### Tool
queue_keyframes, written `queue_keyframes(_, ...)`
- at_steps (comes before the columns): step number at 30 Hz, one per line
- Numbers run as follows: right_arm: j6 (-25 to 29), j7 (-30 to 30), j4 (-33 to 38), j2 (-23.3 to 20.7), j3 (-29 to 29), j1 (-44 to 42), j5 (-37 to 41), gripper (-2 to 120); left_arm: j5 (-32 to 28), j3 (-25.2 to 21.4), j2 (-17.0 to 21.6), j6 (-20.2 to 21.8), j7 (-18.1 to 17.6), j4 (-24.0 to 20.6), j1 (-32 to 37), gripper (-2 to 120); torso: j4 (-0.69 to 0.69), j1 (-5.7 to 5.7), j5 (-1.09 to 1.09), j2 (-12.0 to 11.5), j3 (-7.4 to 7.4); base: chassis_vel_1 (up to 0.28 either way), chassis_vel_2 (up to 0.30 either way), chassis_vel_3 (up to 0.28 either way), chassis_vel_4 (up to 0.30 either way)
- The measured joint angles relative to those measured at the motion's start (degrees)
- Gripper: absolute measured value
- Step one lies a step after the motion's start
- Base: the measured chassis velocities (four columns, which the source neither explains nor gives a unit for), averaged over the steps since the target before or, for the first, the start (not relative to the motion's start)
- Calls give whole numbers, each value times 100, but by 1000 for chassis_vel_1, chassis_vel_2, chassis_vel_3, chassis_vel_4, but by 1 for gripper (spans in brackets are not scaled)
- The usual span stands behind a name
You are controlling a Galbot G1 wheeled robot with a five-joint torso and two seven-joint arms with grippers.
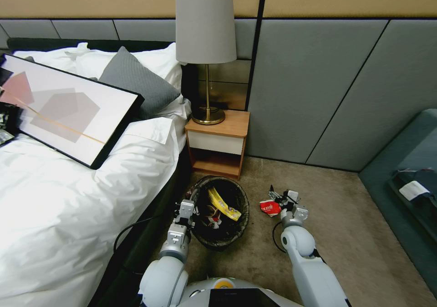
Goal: Pick up the trash bin, then pick up the garbage from the floor and place it into the trash bin.
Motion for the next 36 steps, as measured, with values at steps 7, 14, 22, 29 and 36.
queue_keyframes(7,46,-77,-1124,33,-31,500,-8,100,9,-25,-7,1,0,-6,24,1,0,0,0,0,0,0,0,0,0)
queue_keyframes(14,179,-179,-1773,93,-39,756,-94,100,16,-32,-16,1,-2,-16,42,1,0,0,0,0,0,0,0,0,0)
queue_keyframes(22,349,-311,-2440,110,-21,1091,-184,100,25,-56,-7,1,-5,-46,84,1,0,0,0,0,0,0,0,0,0)
queue_keyframes(29,418,-438,-2855,132,5,1276,-186,100,52,-58,-19,1,-5,-63,108,1,0,0,0,0,-1,0,0,0,0)
queue_keyframes(36,553,-637,-3375,146,64,1438,-211,100,54,-69,-15,2,-7,-83,120,1,-1,0,0,0,0,0,0,0,0)
